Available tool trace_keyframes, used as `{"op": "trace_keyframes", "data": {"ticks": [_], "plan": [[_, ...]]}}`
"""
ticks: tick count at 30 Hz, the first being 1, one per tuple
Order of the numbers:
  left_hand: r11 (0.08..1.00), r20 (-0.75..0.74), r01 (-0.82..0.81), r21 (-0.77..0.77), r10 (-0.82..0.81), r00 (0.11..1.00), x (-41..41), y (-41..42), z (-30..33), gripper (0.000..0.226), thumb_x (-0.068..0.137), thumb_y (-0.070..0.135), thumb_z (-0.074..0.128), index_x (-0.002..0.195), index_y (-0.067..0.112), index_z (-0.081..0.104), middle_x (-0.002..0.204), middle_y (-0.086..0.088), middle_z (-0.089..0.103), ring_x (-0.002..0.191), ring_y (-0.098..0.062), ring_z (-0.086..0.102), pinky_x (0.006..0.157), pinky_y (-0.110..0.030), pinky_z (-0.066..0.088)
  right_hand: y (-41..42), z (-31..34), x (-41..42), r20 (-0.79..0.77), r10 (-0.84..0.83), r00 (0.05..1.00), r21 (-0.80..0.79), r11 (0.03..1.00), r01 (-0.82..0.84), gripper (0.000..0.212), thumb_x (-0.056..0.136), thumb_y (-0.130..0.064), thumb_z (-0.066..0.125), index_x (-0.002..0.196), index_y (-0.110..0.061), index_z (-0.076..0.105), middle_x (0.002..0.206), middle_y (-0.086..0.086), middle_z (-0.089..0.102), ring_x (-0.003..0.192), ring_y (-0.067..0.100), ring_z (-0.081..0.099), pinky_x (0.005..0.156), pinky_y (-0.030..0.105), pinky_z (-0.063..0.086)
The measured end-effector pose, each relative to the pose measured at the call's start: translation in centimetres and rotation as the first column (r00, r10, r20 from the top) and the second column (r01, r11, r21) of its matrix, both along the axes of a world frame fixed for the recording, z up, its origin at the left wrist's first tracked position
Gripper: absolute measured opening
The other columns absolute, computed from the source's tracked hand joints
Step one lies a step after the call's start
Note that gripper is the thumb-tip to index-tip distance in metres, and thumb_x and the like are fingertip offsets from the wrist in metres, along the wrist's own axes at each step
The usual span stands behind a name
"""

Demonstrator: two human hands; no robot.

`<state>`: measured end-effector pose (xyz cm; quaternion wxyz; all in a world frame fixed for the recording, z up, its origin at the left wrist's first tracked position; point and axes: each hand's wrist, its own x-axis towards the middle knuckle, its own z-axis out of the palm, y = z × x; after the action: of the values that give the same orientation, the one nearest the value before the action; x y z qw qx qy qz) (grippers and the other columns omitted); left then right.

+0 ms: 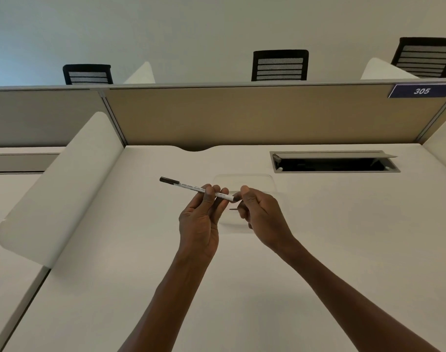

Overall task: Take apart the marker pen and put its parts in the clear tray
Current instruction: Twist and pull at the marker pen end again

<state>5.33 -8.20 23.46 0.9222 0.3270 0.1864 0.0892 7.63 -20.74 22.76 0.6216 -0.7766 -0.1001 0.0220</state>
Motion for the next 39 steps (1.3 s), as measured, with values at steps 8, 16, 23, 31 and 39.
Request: {"op": "trace_keyframes", "data": {"ticks": [8,16,23,31,39], "plan": [[1.0,0.0,-0.009,0.011,0.009,1.0,0.2,-0.2,-0.2,0.014,0.09,0.009,0.058,0.096,0.003,0.069,0.086,-0.007,0.075,0.086,-0.021,0.074,0.075,-0.031,0.061,-0.5,-1.3,0.4,0.15,0.012,0.989,-0.036,0.999,-0.007,0.034,0.104,-0.025,0.039,0.096,-0.01,0.068,0.067,0.003,0.06,0.052,0.008,0.042,0.051,0.021,0.034],[1.0,0.004,-0.014,0.002,0.014,1.0,0.0,-0.1,-0.5,0.024,0.076,0.015,0.066,0.097,0.003,0.07,0.086,-0.008,0.075,0.086,-0.02,0.074,0.077,-0.032,0.061,-0.6,-1.2,0.4,0.58,0.195,0.791,-0.504,0.849,0.16,0.032,0.1,-0.028,0.038,0.094,-0.007,0.063,0.077,0.005,0.064,0.062,0.018,0.054,0.055,0.027,0.045],[1.0,0.0,-0.004,0.019,0.004,1.0,-0.3,-0.2,-0.6,0.016,0.089,0.011,0.058,0.095,0.003,0.07,0.084,-0.007,0.075,0.082,-0.019,0.074,0.073,-0.028,0.061,0.6,-1.0,-0.2,0.394,0.081,0.916,-0.382,0.921,0.083,0.035,0.1,-0.026,0.036,0.072,-0.009,0.049,0.055,-0.003,0.044,0.048,0.014,0.037,0.047,0.02,0.025],[0.998,-0.026,0.005,-0.059,-0.007,1.0,0.1,-0.5,-1.1,0.017,0.093,0.01,0.055,0.1,0.0,0.068,0.088,-0.008,0.074,0.085,-0.019,0.074,0.07,-0.025,0.06,1.1,-0.4,-0.5,-0.049,-0.016,0.999,-0.042,0.999,0.014,0.037,0.103,-0.026,0.041,0.072,-0.01,0.055,0.056,-0.002,0.047,0.048,0.011,0.036,0.049,0.027,0.031],[0.935,-0.15,0.027,-0.354,-0.085,0.985,0.1,-1.3,-1.0,0.024,0.09,0.015,0.062,0.104,-0.004,0.067,0.088,-0.014,0.075,0.07,-0.014,0.074,0.055,-0.019,0.057,0.3,-2.1,1.0,0.452,0.034,0.891,-0.229,0.97,0.079,0.028,0.092,-0.032,0.063,0.112,-0.012,0.057,0.097,-0.002,0.057,0.071,0.006,0.05,0.063,0.013,0.042]]}}
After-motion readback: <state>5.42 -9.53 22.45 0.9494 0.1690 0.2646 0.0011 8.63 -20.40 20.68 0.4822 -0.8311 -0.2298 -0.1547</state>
